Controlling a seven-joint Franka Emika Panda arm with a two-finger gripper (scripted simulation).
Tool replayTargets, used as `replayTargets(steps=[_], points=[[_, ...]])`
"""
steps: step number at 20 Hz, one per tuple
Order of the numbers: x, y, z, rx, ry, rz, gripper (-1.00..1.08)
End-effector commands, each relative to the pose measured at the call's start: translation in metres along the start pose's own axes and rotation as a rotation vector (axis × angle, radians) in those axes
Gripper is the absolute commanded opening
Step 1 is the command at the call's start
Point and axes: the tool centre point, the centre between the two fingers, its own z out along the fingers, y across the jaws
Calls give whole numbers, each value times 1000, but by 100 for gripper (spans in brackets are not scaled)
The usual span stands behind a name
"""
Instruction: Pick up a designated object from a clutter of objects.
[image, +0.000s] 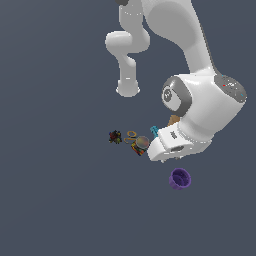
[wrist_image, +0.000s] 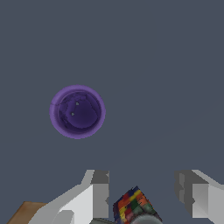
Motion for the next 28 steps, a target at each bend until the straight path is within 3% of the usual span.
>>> replayTargets(steps=[1,7,13,28], points=[[12,-24,16,-12,13,-34,28],[30,-71,46,-27,37,-96,28],[37,-98,64,-33,51,-131,28],[40,-105,95,-34,54,-141,28]])
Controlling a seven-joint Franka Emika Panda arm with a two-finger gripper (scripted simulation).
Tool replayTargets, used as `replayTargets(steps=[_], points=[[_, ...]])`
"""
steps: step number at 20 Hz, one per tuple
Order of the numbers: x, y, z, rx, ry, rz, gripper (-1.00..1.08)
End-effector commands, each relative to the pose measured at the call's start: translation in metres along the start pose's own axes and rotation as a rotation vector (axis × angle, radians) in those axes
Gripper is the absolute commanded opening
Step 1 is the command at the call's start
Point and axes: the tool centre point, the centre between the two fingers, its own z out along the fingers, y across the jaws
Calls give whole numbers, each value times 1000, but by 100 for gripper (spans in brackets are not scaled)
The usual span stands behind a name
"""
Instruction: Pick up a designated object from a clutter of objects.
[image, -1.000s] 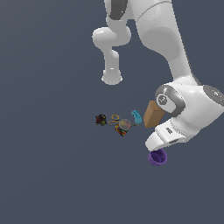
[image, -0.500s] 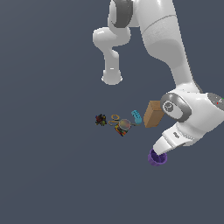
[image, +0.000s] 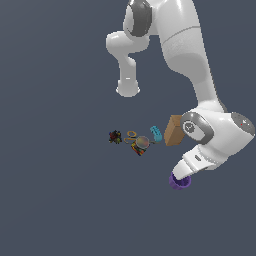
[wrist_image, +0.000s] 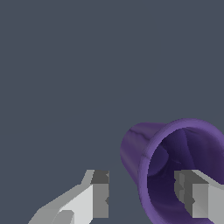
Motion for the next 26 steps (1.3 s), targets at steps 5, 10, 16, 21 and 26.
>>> replayTargets(steps=[5,10,16,21,26], points=[[0,0,9,0,1,-1,-100],[0,0,9,0,1,-1,-100],[0,0,8,-1,1,0,-100],[-3,1,-3,-1,1,0,-100],[-10,1,-26,-1,1,0,-100]])
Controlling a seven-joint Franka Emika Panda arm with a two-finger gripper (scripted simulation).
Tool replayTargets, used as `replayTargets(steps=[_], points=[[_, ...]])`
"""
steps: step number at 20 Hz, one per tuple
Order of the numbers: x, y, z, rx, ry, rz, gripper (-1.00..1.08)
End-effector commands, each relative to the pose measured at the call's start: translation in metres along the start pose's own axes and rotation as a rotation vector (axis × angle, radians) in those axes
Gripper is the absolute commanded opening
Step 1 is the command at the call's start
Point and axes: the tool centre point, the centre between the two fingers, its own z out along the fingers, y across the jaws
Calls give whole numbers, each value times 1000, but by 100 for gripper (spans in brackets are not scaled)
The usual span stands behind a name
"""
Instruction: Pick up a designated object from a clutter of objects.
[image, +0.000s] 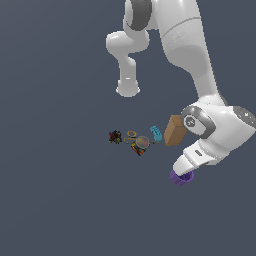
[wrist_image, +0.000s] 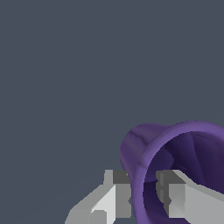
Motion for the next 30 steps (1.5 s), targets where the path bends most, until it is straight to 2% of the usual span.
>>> replayTargets(steps=[1,7,23,30], points=[[-3,1,-16,0,3,0,-100],[-17,2,-66,-1,3,-1,-100],[-65,9,-251,1,3,-2,-100],[-80,11,-316,2,3,-2,-100]])
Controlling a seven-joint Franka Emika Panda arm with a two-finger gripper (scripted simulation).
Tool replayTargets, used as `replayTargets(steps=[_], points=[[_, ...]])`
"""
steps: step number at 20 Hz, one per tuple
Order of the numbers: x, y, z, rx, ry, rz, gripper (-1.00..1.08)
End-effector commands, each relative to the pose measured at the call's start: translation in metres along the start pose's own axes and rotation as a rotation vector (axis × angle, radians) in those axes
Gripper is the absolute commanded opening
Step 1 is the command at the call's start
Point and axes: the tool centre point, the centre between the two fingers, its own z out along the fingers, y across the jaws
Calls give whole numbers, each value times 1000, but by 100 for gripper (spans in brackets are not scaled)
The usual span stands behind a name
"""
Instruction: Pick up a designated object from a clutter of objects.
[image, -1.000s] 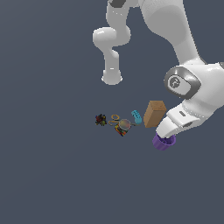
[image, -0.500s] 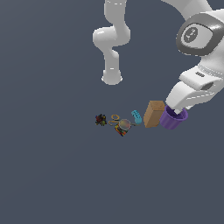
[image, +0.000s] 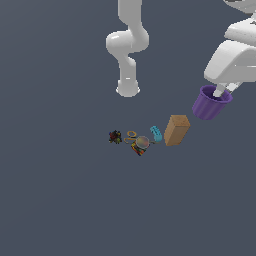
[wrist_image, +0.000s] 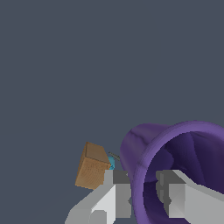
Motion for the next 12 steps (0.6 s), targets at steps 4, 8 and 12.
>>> replayTargets(steps=[4,8,12], points=[[-8,2,-37,0,0,1,-100],[-10,3,-50,0,0,2,-100],[-10,3,-54,0,0,2,-100]])
